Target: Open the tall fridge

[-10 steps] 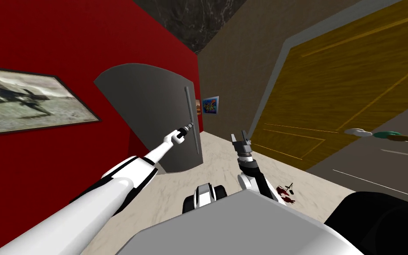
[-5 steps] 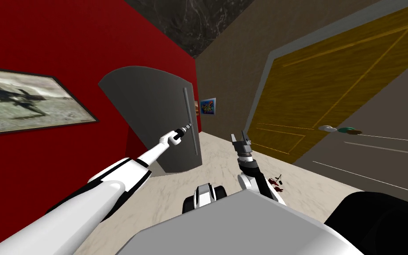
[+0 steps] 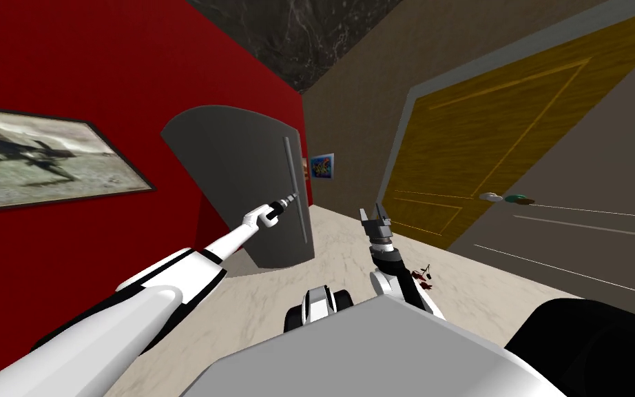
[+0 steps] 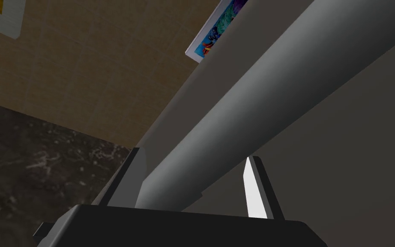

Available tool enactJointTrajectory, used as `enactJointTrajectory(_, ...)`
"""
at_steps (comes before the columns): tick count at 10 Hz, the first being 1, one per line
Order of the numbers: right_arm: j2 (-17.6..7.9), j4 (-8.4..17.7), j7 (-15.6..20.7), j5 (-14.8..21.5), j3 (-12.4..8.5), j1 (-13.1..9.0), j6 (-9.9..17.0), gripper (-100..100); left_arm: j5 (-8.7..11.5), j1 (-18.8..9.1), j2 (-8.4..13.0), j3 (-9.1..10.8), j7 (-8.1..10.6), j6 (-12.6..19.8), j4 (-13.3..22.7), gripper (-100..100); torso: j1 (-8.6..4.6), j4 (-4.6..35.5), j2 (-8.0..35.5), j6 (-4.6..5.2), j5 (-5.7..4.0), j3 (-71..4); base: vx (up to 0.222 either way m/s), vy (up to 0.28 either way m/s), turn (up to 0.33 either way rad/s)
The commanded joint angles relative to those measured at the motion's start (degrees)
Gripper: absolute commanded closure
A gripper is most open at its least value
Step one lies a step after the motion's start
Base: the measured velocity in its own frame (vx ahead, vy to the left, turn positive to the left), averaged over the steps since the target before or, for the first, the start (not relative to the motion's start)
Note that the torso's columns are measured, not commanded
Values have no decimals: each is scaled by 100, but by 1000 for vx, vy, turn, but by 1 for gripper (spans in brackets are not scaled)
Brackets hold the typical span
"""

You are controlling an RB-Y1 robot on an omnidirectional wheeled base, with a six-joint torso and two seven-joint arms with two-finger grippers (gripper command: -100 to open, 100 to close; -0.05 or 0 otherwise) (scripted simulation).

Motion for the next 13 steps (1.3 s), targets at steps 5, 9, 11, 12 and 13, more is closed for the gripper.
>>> enactJointTrajectory(5, -1, 1, 0, 0, -1, -2, 1, 0, 100, -79, 105, -504, 364, -558, -688, 100, 26, 21, -5, -35, 15, -3, -162, 243, 13)
enactJointTrajectory(9, -1, 1, 0, 0, -1, -1, 0, 0, 156, -259, 269, -826, 619, -725, -1109, -100, 35, 17, 26, -22, 16, 14, -91, 151, 40)
enactJointTrajectory(11, 2, 1, 0, 0, 1, 0, 0, 0, 197, -416, 404, -935, 782, -683, -1204, -100, -73, 11, -29, -7, -21, -19, 23, -73, 53)
enactJointTrajectory(12, 2, 0, 0, 0, 2, 1, 0, 0, 218, -495, 472, -989, 863, -663, -1251, -100, -70, 5, -35, -1, -24, -23, 17, -62, 38)
enactJointTrajectory(13, 2, 0, 0, 0, 2, 1, 0, 0, 258, -652, 607, -1099, 1025, -621, -1346, -100, -41, 13, -19, 5, -16, -12, 17, -54, 37)
